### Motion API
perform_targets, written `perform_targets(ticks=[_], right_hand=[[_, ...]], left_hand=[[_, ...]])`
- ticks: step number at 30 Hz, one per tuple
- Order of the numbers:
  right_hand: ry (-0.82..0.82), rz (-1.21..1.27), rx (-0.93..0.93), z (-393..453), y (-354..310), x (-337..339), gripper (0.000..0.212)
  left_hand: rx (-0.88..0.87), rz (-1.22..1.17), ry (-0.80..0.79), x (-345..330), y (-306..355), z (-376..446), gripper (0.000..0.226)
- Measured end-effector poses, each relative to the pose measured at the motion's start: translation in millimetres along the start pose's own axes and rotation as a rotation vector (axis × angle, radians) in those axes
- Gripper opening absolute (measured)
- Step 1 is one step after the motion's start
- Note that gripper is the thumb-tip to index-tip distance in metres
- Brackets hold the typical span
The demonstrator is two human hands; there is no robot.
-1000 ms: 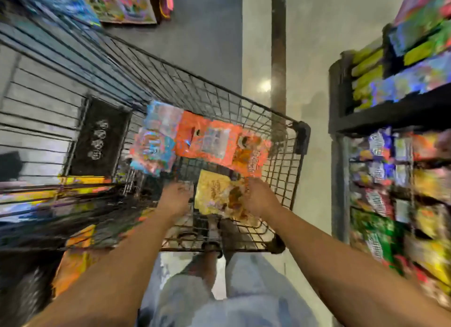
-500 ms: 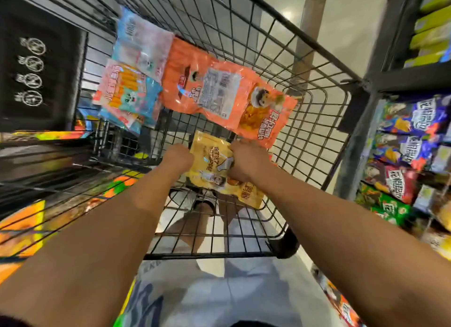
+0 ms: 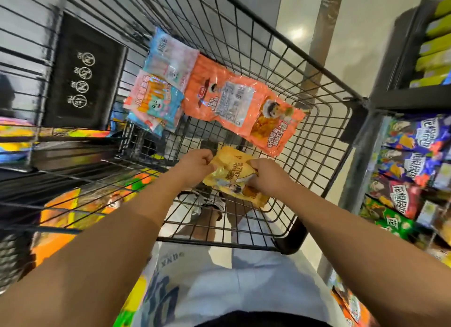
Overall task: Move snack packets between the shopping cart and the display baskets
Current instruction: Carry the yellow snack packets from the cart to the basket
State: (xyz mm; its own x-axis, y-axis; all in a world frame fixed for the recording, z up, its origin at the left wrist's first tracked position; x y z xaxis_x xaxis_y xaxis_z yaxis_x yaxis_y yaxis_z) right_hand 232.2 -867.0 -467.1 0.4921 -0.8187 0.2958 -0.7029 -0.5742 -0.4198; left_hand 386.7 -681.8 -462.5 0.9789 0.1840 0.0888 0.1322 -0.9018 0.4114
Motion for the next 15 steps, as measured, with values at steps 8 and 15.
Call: perform_targets(ticks=[8,15], right_hand=[[0.24,0.198,0.144,-101.4,-34.5,30.0,0.022],[0.415,0.47,0.264,-193.4,-102.3,47.7,0.039]], left_hand=[[-0.266,0.06,0.19,13.0,43.8,-113.0,0.03],[-0.451,-0.036,0.524,60.3,20.0,-269.2,0.022]])
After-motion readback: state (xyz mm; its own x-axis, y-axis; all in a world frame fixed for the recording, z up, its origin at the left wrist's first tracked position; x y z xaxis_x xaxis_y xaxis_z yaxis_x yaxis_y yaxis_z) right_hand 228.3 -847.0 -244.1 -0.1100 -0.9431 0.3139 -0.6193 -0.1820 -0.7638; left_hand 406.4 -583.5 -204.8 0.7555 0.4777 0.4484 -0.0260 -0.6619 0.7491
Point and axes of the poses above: each hand's wrist, its own z-axis towards the middle knuckle, its own x-axis out of the back of the hand, y = z × x, the point moved 1 cm from there along z, towards the middle knuckle, and after that the axes turned 5 degrees about -y, right-handed, at the moved point
